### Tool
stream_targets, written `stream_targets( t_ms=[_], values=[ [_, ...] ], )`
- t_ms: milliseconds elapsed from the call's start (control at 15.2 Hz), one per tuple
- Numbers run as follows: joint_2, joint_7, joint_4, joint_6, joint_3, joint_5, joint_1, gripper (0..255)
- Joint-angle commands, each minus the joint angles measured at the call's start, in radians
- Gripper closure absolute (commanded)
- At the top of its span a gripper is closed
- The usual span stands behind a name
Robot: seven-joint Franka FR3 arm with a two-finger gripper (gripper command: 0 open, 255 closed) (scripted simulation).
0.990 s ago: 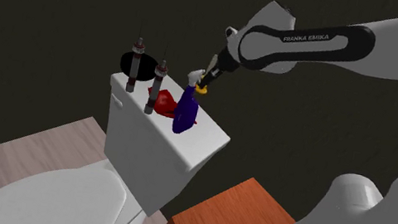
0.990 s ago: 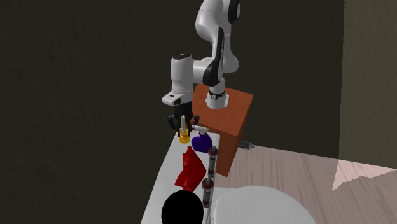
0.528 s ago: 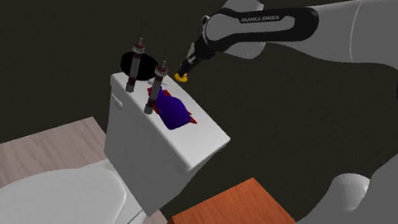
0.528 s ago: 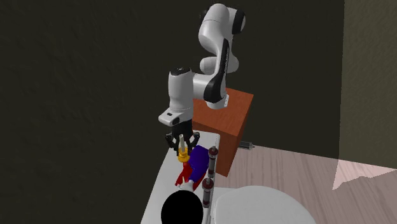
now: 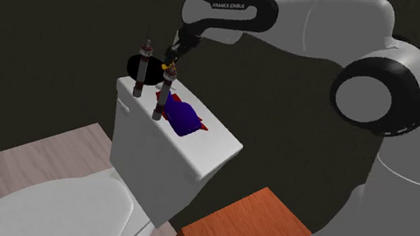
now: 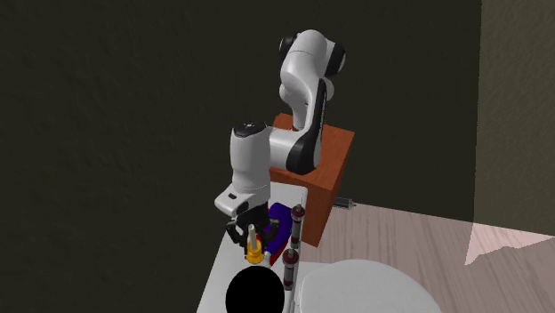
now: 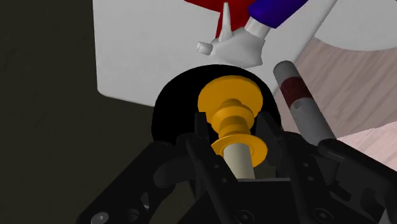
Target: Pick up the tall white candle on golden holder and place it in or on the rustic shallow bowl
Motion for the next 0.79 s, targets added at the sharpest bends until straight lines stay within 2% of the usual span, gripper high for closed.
stream_targets(
  t_ms=[0, 264, 726],
  values=[
    [0.093, 0.014, 0.135, -0.044, 0.013, 0.016, -0.022, 255],
    [0.306, 0.068, 0.477, -0.168, 0.038, 0.03, -0.077, 255],
    [0.325, 0.054, 0.433, -0.106, 0.047, 0.041, -0.075, 255]
  ],
)
